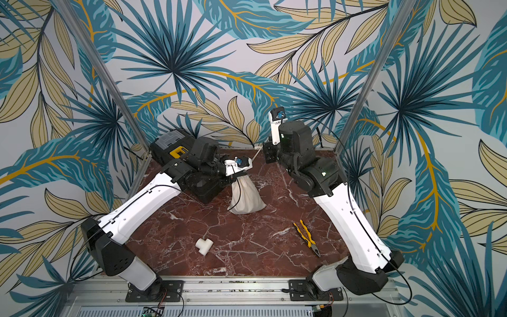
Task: Close the soil bag
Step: Frap the soil bag at the center of the board.
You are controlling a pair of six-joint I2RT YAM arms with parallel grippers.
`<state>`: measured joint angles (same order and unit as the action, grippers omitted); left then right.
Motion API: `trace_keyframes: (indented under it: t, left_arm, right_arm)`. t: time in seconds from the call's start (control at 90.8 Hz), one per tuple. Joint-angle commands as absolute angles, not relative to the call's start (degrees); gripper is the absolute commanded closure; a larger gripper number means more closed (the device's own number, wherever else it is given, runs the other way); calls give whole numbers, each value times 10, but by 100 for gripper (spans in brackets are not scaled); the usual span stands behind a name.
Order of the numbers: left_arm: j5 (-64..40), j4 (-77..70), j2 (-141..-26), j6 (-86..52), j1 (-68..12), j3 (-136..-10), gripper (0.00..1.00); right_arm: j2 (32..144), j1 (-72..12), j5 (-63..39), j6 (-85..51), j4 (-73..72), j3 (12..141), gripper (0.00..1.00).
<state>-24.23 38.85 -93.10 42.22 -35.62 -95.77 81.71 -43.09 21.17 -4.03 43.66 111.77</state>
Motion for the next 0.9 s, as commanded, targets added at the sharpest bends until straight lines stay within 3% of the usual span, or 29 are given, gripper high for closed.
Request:
trace_keyframes:
  t: [0.0,0.452,0.584,0.892]
  left_arm:
    - [-172,644,-960,438,-345,-905,87]
    - [-167,675,-964,442,-346,-886,82]
    - [-170,669,-965,439,-346,-888,100]
    - [-141,641,-954,395,-345,-909,100]
  right_arm:
    - [747,-410,347,-37,219,1179,100]
    - [750,-404,362,-22,225,1166,100]
    - [741,-398,360,-32,225,1139,100]
    - [717,-368,338,-69,237,1069,100]
